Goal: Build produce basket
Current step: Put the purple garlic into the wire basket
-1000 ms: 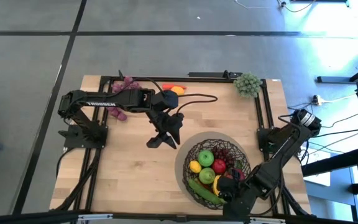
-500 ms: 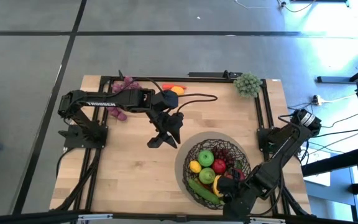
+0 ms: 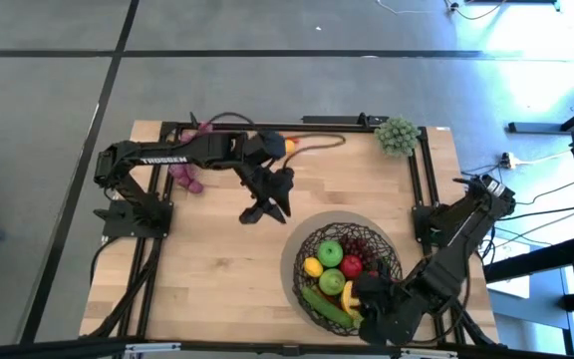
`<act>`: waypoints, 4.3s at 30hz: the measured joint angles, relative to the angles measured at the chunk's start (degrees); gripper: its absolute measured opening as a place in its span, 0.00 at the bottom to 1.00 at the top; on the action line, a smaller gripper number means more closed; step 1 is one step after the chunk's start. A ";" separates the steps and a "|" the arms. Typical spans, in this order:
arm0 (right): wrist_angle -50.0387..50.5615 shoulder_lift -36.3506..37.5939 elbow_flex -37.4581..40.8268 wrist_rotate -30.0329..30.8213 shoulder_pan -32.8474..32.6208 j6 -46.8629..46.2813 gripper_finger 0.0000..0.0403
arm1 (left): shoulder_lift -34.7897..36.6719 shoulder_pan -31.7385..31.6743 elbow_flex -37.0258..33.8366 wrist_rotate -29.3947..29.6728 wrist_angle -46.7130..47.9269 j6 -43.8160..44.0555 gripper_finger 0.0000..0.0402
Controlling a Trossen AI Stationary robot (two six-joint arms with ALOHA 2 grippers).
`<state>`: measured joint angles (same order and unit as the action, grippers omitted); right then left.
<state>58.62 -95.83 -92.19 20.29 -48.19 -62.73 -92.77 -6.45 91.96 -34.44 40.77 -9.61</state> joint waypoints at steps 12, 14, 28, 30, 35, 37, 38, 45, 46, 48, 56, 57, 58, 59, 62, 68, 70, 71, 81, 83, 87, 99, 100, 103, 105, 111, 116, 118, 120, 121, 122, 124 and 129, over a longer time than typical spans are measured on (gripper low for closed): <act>26.91 0.00 -16.68 14.47 10.05 1.96 0.28 | 0.00 -11.70 0.02 9.39 5.03 2.57 0.26; 31.37 0.00 -18.66 15.82 12.91 2.91 0.28 | 0.00 -13.53 0.02 14.20 6.64 4.67 0.26; 21.43 2.97 -19.47 -6.53 46.31 54.44 0.28 | 0.00 -27.67 0.02 28.02 11.99 11.54 0.26; 17.74 2.38 -19.45 -13.31 50.69 60.56 0.28 | 0.00 -28.97 0.02 27.93 12.03 11.92 0.26; 10.70 1.34 -19.43 -21.22 57.67 73.97 0.28 | 0.00 -31.46 0.02 28.04 12.40 10.12 0.26; 7.55 0.63 -19.43 -21.33 59.30 76.38 0.28 | 0.00 -32.37 0.02 28.02 13.38 9.24 0.26; 6.03 0.15 -19.43 -21.38 60.02 76.71 0.28 | 0.00 -32.85 0.02 27.93 13.81 9.17 0.26; 0.92 -3.90 -19.40 -21.48 64.73 76.82 0.28 | 0.00 -35.05 0.02 28.09 14.32 4.14 0.26; 0.78 -4.37 -19.40 -21.48 65.33 76.73 0.28 | 0.00 -35.25 0.02 28.07 14.32 2.91 0.26; 0.74 -5.33 -19.40 -21.46 66.37 76.62 0.28 | 0.00 -35.74 0.02 28.60 14.32 1.95 0.26; 0.06 -6.82 -19.40 -21.43 68.38 76.56 0.28 | 0.00 -39.01 0.02 46.32 18.94 11.45 0.26; -0.33 -6.82 -19.40 -21.43 68.48 76.56 0.28 | 0.00 -39.85 0.02 46.81 19.99 13.46 0.26; -0.87 -6.82 -19.40 -21.43 68.51 76.56 0.28 | 0.00 -40.71 0.02 46.97 21.08 15.09 0.26; -1.14 -6.82 -19.40 -21.43 68.59 76.56 0.28 | 0.00 -41.53 0.02 46.99 22.39 16.51 0.26; -1.63 -6.80 -19.40 -21.43 68.66 76.61 0.28 | 0.00 -43.32 -1.19 47.09 23.46 18.13 0.26; -2.13 -6.80 -19.40 -21.41 68.66 76.71 0.28 | -0.04 -46.48 -7.20 46.82 23.13 18.25 0.26; -2.13 -6.80 -19.40 -21.41 68.66 76.71 0.28 | -0.07 -46.89 -10.06 46.80 22.87 18.20 0.26; -2.13 -6.80 -19.40 -21.41 68.66 76.71 0.28 | -0.07 -47.07 -11.50 46.67 22.54 18.17 0.26; -2.09 -6.76 -19.40 -21.41 68.66 76.76 0.28 | -0.07 -47.61 -23.70 46.94 12.87 13.62 0.26; -2.06 -6.75 -19.40 -21.41 68.66 76.76 0.28 | -0.07 -47.68 -24.67 47.29 11.51 13.61 0.26; -2.04 -6.75 -19.40 -21.41 68.66 76.76 0.28 | -0.07 -47.64 -25.46 50.25 9.79 13.58 0.26; -2.02 -6.73 -19.40 -21.41 68.66 76.76 0.28 | -0.07 -50.41 -27.90 50.42 6.87 13.51 0.26; -2.03 -6.73 -19.40 -21.39 68.66 76.76 0.28 | -0.07 -50.59 -27.91 50.00 6.63 13.51 0.26; -2.02 -6.73 -19.40 -21.41 68.66 76.76 0.28 | -0.07 -51.07 -27.91 48.70 6.17 13.51 0.26; -2.02 -6.73 -19.40 -21.41 68.66 76.76 0.28 | -0.16 -51.22 -27.91 47.35 6.10 13.51 0.26; -2.04 -6.73 -19.40 -21.39 68.66 76.76 0.28 | -2.53 -51.18 -27.91 47.30 5.77 11.85 0.26; -2.04 -6.73 -19.40 -21.39 68.66 76.76 0.28 | -3.97 -51.18 -27.91 48.02 4.79 11.42 0.26; -2.04 -6.73 -19.40 -21.39 68.66 76.76 0.28 | -4.00 -51.18 -27.91 49.60 4.57 10.81 0.26; -2.04 -6.73 -19.40 -21.39 68.66 76.76 0.28 | -4.00 -51.18 -27.91 50.79 4.42 10.49 0.26; -2.04 -6.73 -19.40 -21.38 68.66 76.76 0.28 | -4.00 -51.18 -27.91 50.84 4.61 10.47 0.26; -2.04 -6.73 -19.40 -21.37 68.66 76.76 0.28 | -4.00 -51.18 -27.91 50.86 4.71 10.40 0.26; -2.14 -6.73 -19.40 -21.37 68.72 76.76 0.28 | -3.98 -51.18 -27.91 50.86 4.71 10.38 0.26; -2.31 -6.73 -19.40 -21.33 69.09 76.65 0.28 | -3.99 -51.15 -27.91 52.20 4.73 10.71 0.26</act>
<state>56.31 -102.56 -111.59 -1.05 20.91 13.91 -96.76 -57.60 64.05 17.76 45.50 1.10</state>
